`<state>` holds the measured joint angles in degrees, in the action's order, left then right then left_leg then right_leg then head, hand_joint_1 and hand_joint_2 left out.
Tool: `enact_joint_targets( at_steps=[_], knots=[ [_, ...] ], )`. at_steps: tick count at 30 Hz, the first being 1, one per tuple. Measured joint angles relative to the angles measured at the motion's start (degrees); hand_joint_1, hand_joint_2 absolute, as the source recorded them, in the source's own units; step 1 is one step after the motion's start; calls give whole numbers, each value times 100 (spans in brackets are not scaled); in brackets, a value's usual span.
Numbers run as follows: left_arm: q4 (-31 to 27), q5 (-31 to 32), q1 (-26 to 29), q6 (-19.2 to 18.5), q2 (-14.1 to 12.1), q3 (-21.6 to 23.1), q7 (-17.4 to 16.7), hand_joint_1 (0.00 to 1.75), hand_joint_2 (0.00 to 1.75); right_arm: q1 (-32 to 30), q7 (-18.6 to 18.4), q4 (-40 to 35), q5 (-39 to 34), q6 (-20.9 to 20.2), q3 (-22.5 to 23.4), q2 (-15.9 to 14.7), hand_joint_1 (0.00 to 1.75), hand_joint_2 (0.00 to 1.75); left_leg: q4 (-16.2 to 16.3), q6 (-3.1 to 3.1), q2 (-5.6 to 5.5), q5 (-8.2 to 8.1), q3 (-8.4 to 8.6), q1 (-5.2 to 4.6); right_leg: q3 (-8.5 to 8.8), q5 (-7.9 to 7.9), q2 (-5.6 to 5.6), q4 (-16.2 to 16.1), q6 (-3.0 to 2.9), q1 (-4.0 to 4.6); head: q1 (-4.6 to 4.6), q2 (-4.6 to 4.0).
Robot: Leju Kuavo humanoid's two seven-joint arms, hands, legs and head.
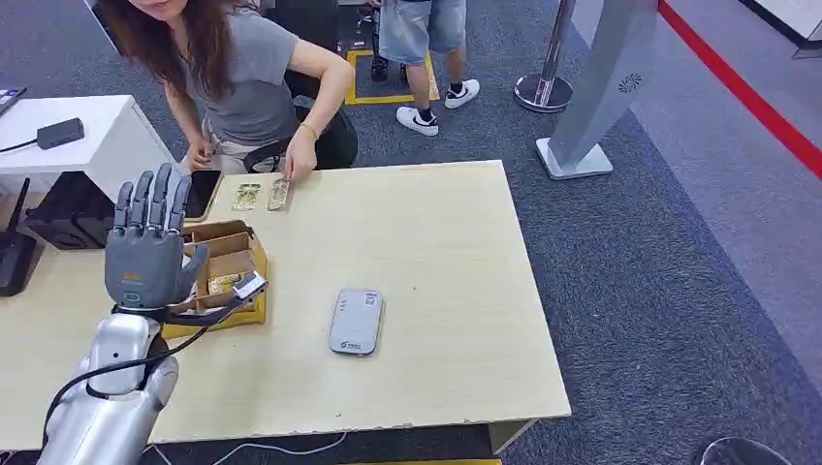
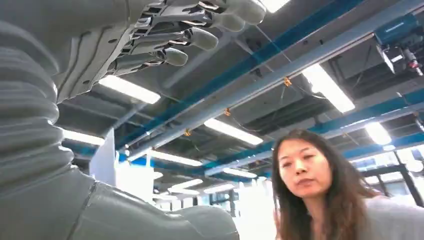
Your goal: Pass the card to the sensor for recognition and then transmit it.
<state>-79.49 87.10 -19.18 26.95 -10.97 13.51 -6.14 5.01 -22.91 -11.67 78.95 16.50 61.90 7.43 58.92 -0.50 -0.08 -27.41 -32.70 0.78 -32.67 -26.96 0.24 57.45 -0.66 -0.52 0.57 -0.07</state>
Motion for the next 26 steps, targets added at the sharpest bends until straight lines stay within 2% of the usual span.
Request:
enact_joint_targets(
  at_steps=[11,17,26],
  knots=[
    [-732,-2013,917,-77,356,39,774,0,175,-9,15,0,-72,4,0,0,0,0,0,0,3,-4,-2,0,-2,-2,2,-2,2,0,0,2],
    [-988,-2358,1378,4,518,39,948,0,175,-14,15,0,-72,4,2,0,0,0,0,0,3,-4,-1,0,-2,-2,2,-1,2,0,0,0],
    [-1250,-2419,1718,33,623,39,1031,0,175,-18,17,0,-68,4,2,-2,0,0,0,0,2,-4,-2,0,-2,-2,1,-1,2,0,0,2]
  ],
)
